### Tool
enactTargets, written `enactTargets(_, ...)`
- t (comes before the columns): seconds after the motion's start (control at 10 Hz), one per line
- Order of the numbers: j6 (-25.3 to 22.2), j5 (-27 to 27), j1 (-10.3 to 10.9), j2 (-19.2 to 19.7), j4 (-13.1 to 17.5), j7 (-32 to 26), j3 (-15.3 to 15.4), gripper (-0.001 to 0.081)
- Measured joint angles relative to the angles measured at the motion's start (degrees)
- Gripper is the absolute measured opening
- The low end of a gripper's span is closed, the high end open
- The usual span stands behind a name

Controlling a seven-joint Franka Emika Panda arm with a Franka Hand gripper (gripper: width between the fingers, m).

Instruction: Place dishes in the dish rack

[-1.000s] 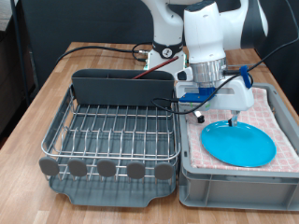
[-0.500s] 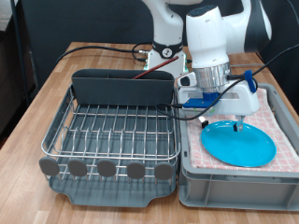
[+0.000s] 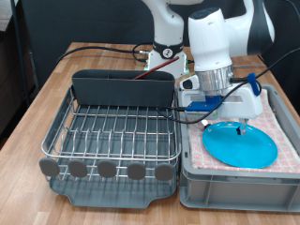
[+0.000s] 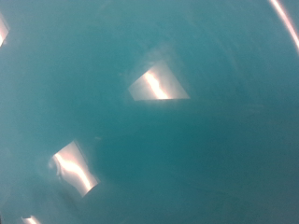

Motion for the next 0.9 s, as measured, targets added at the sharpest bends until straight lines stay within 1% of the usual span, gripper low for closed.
enactTargets(0.1,-0.52,-2.24,2.63,0.01,0.2,2.6,-2.82,0.0802)
enactTargets(0.2,-1.24,-4.37,5.1,0.01,0.42,5.15,-5.49,0.0718)
enactTargets(0.3,-1.66,-5.98,7.05,0.01,0.63,7.22,-7.53,0.055)
enactTargets(0.4,-2.07,-6.78,8.36,0.01,0.79,8.53,-8.83,0.055)
enactTargets(0.5,-2.19,-7.15,9.04,0.01,0.92,9.21,-9.48,0.0362)
enactTargets(0.6,-2.2,-7.21,9.3,0.0,0.97,9.43,-9.68,0.0362)
enactTargets(0.7,-2.21,-7.2,9.33,-0.06,0.89,9.45,-9.77,0.0198)
enactTargets(0.8,-2.21,-7.2,9.33,-0.13,0.7,9.45,-9.84,0.0198)
enactTargets(0.9,-2.19,-7.2,9.33,-0.13,0.68,9.45,-9.83,0.0095)
